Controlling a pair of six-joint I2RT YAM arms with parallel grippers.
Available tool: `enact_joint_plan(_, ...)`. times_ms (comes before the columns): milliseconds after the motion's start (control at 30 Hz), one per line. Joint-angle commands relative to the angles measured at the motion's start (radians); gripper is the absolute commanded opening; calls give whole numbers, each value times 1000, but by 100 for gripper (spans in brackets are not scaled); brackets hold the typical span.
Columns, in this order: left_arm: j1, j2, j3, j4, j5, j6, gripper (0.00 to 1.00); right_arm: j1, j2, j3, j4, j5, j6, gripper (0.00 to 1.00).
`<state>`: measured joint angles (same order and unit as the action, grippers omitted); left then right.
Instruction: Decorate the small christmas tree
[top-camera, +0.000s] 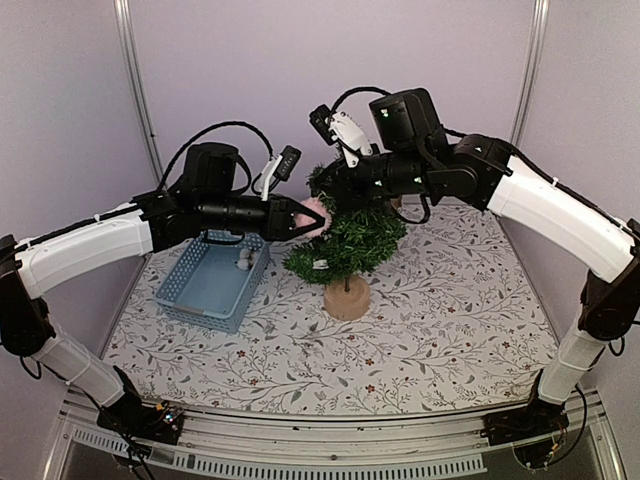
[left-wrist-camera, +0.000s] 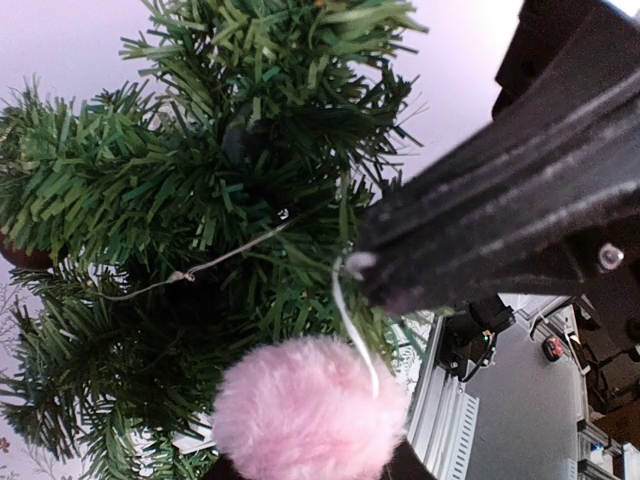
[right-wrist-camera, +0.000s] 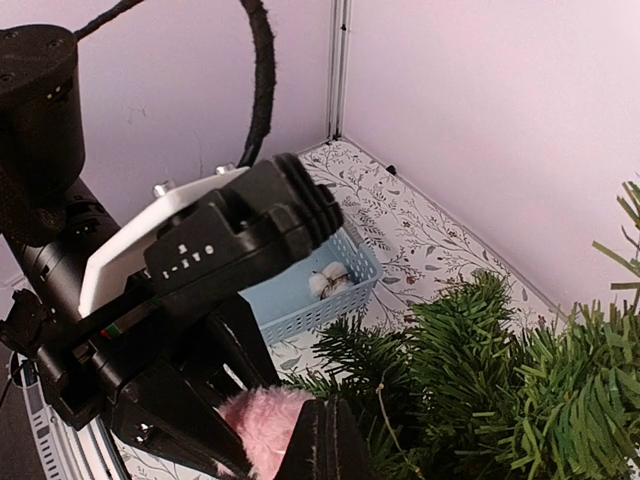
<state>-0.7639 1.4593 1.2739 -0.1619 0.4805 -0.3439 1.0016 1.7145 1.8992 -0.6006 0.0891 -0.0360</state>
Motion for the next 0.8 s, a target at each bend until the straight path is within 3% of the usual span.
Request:
enact_joint_plan(0,-9,-7,-13,-1,-10,14,0,-30,2,22,-8,-36,31,0)
enact_joint_plan(767,0,-28,-56,19,-11,-11,0,-50,-54,-69,-5,-8,71,0)
